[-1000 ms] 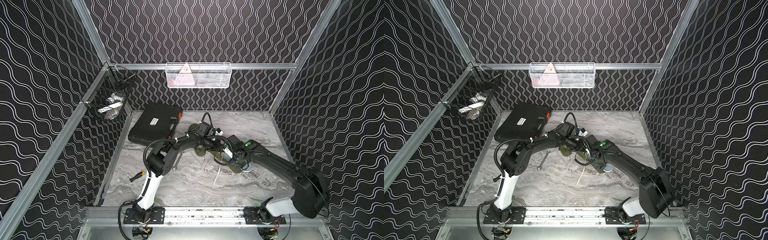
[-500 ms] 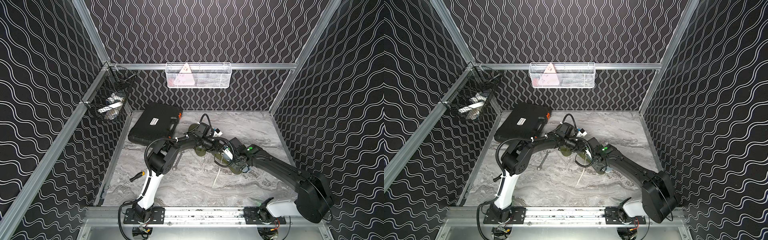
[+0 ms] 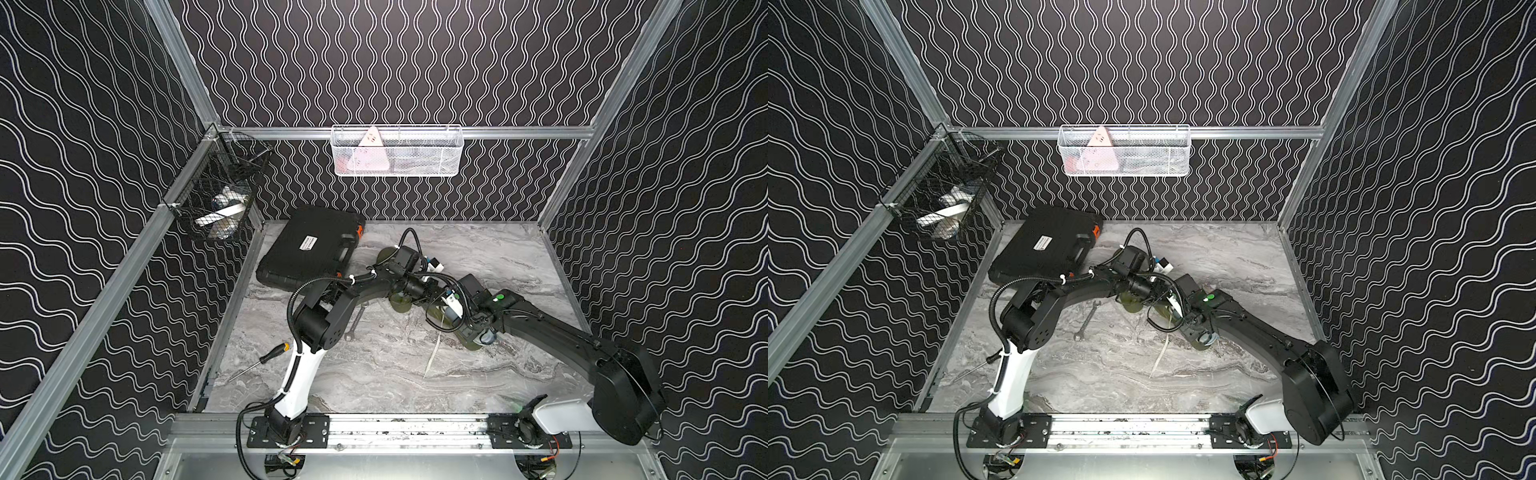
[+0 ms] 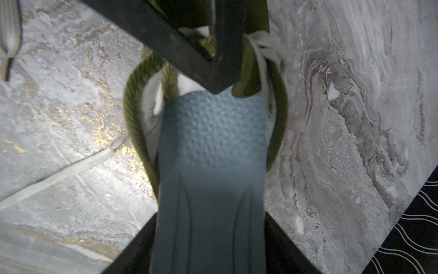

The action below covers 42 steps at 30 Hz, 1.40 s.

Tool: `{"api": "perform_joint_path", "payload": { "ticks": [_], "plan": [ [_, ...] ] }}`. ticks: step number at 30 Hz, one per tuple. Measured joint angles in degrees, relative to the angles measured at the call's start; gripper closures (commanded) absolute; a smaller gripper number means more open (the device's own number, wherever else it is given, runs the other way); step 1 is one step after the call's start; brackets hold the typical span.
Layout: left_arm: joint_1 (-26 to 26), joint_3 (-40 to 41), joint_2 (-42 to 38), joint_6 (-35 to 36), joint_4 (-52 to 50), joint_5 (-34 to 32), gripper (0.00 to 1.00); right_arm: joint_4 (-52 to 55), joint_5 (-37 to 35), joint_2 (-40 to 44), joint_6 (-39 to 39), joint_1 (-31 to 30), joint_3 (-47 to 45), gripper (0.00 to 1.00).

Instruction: Insert the insole into the shoe

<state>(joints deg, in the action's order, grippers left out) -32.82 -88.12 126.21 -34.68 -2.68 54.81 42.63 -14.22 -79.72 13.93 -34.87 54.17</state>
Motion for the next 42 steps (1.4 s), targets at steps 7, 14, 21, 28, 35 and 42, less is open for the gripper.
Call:
{"api": "perform_joint_path", "payload": {
  "ticks": [7,14,21,28,35,42],
  "plan": [
    [0.04,-0.13,-0.68,0.52,-1.57,-2.29,1.00,3.87,1.46,0.90,-1.11,0.11,2.21,0.10],
    [0.28,-0.13,-1.25,1.46,-2.08,-4.20,1.00,9.51,0.98,-1.77,-1.29,0.55,6.62,0.11],
    [0.98,-0.48,-1.20,1.79,-2.34,-4.50,1.00,13.00,0.52,-2.91,-1.29,0.81,7.21,0.15],
    [2.10,-0.48,-1.07,1.77,-2.23,-4.28,1.00,13.62,-0.09,-3.21,-1.05,1.07,6.69,0.30],
    [2.10,-0.26,-0.85,1.73,-1.55,-3.98,1.00,13.73,-0.04,-4.35,-1.07,1.22,7.45,0.54],
    [2.10,0.46,-0.87,1.55,-0.39,-3.61,1.00,13.40,-0.09,-6.56,-1.07,1.22,9.05,0.72]
  ]
}}
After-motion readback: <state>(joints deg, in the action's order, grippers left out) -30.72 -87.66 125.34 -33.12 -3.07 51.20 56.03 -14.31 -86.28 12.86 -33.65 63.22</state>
